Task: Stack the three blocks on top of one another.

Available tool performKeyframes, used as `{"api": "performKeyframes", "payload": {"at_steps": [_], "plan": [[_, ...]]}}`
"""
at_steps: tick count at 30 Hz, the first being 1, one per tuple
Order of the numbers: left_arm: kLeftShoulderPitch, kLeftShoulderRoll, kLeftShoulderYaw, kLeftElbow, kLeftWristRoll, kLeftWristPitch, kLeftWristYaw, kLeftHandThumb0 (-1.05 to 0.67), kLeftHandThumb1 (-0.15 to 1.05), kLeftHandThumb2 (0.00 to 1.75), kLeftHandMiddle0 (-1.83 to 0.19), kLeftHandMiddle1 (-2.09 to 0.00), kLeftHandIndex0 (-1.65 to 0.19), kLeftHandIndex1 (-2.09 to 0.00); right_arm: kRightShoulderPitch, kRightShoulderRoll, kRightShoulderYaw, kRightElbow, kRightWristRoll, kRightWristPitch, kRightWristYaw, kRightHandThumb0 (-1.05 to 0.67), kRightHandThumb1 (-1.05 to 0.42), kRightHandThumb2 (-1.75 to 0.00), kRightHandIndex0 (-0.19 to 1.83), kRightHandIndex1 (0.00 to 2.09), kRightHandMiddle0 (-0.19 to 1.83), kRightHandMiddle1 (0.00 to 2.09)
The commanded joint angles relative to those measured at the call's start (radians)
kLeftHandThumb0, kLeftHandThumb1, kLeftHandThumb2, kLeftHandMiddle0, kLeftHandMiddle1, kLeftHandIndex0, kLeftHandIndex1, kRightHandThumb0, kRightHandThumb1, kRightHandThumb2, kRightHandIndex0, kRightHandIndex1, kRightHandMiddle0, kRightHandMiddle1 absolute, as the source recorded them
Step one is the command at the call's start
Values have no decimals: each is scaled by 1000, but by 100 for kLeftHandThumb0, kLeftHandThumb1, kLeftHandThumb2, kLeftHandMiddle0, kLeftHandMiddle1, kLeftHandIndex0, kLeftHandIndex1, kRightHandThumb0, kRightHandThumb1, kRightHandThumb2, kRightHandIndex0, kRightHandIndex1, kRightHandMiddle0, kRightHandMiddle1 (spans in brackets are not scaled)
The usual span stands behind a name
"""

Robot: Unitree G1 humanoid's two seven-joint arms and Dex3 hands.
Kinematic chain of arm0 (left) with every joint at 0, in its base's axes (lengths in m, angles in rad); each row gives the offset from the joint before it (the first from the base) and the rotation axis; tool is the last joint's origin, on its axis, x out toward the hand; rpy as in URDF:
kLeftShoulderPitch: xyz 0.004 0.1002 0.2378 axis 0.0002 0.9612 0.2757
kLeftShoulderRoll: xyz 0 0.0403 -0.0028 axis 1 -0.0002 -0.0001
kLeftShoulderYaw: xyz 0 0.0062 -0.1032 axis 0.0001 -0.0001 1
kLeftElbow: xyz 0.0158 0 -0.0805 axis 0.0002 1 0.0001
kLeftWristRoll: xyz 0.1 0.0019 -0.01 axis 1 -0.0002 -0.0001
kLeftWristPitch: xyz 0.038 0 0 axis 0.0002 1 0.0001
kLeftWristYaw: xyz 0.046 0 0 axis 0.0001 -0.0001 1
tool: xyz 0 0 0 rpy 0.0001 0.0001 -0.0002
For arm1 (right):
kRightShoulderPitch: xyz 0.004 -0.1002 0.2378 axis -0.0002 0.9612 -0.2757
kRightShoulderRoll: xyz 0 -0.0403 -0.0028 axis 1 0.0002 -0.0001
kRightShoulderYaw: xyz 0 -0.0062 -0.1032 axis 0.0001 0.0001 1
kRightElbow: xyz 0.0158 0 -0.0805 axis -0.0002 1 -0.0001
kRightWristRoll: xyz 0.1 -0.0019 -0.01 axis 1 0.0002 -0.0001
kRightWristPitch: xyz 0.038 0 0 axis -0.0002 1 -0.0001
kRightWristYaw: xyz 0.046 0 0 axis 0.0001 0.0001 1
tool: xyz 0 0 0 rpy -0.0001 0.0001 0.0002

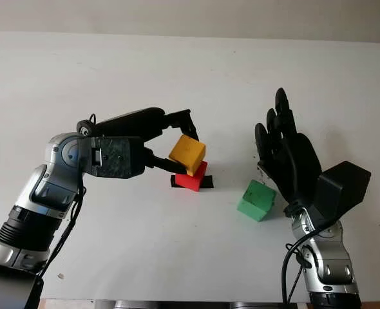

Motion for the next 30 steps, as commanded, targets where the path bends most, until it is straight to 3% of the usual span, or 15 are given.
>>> {"api": "performKeyframes", "payload": {"at_steps": [1, 30], "plan": [[13, -5, -7, -18, -6, 6, 3, -41, 105, 18, -8, -5, -17, -159, 11, 2, -2, -29, 1, 5, -4, -67, -105, -52, -19, 0, -19, 0], [20, -9, -37, -45, 21, 48, 5, -40, 105, 20, -7, -6, -13, -164, 19, -4, 0, -46, 0, 30, 1, -66, -105, -52, -19, 0, -19, 0]]}}
